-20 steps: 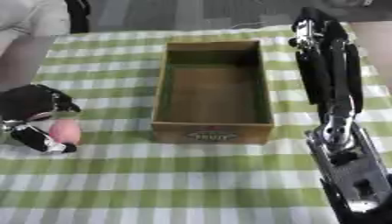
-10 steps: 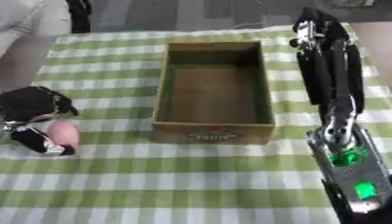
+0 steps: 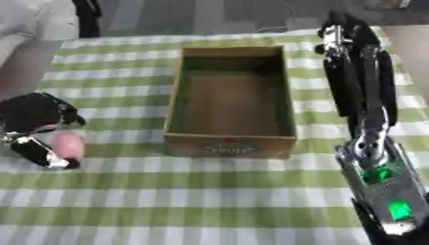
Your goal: Pick up objects on the table and place them in the box.
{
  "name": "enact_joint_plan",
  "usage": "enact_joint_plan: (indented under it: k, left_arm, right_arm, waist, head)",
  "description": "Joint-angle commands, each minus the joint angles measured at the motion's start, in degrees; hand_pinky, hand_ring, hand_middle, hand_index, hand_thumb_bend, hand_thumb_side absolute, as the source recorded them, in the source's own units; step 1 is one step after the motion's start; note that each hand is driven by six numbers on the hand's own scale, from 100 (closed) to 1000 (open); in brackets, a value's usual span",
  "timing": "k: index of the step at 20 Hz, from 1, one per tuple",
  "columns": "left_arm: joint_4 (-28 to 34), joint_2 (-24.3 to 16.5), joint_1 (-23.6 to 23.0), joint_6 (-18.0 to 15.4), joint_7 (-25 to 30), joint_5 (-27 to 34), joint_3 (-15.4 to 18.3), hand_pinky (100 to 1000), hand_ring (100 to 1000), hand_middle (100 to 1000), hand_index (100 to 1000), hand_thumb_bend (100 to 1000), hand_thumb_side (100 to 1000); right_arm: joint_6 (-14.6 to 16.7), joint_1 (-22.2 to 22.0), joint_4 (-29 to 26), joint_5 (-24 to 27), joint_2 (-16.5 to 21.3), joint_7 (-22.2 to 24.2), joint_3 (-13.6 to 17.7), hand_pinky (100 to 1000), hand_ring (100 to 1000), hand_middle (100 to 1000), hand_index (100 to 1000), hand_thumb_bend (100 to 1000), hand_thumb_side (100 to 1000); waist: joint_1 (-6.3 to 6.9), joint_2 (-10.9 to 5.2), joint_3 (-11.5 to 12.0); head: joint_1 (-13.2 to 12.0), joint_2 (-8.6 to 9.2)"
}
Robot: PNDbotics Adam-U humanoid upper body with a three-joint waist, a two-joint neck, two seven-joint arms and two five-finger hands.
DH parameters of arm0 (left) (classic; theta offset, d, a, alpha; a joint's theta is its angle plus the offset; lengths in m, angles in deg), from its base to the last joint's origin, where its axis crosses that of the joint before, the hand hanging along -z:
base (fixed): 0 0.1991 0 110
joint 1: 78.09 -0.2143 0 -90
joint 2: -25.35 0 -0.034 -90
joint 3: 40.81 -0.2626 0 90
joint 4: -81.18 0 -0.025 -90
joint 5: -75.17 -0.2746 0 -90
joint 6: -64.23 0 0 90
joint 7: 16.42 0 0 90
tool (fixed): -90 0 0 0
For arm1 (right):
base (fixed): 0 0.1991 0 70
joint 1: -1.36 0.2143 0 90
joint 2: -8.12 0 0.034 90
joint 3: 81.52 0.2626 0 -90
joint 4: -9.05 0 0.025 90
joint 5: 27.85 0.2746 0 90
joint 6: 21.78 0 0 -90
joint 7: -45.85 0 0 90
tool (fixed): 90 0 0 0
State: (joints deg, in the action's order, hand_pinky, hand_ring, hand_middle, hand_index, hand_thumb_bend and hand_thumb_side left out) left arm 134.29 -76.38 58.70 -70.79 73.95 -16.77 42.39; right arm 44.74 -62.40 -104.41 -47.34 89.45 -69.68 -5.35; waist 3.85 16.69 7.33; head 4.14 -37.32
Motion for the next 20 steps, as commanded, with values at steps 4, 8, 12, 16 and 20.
enact_joint_plan:
  k: [4, 8, 12, 16, 20]
  left_arm:
    - [-0.2, -1.7, 0.4, -1.8, 1.6, -1.5, 0.3, 588, 617, 555, 808, 647, 696]
    - [1.0, -1.7, 0.5, -1.7, 1.4, -0.7, 0.9, 569, 599, 530, 781, 607, 745]
    - [2.0, -2.0, 0.6, -1.2, 1.7, 0.0, 1.2, 566, 596, 526, 776, 613, 760]
    - [3.0, -2.2, 0.9, -0.4, 1.5, -0.2, 1.5, 575, 602, 530, 784, 616, 767]
    - [3.0, -2.4, 0.6, -0.7, 1.6, 0.1, 1.7, 571, 601, 533, 798, 621, 786]
  right_arm:
    - [0.2, 0.6, -1.1, 0.4, 0.6, 0.1, 0.0, 871, 672, 674, 855, 100, 933]
    - [0.2, 0.5, -1.1, 0.4, 0.5, 0.3, -0.1, 871, 672, 675, 855, 100, 934]
    - [0.2, 0.3, -1.1, 0.4, 0.4, 0.5, -0.2, 872, 672, 675, 855, 100, 934]
    - [0.3, 0.2, -1.1, 0.4, 0.3, 0.6, -0.2, 872, 672, 674, 855, 100, 934]
    - [0.3, 0.0, -1.1, 0.4, 0.3, 0.6, -0.2, 872, 671, 674, 855, 100, 934]
  waist:
    - [-0.15, -0.93, 0.2]
    - [-0.15, -1.03, 0.4]
    - [-0.14, -1.19, 0.5]
    - [-0.18, -1.38, 0.7]
    - [-0.16, -1.59, 1.0]
  head:
    - [-0.1, 0.67]
    - [-0.1, 0.59]
    - [-0.2, 0.65]
    - [-0.3, 0.66]
    - [-0.4, 0.72]
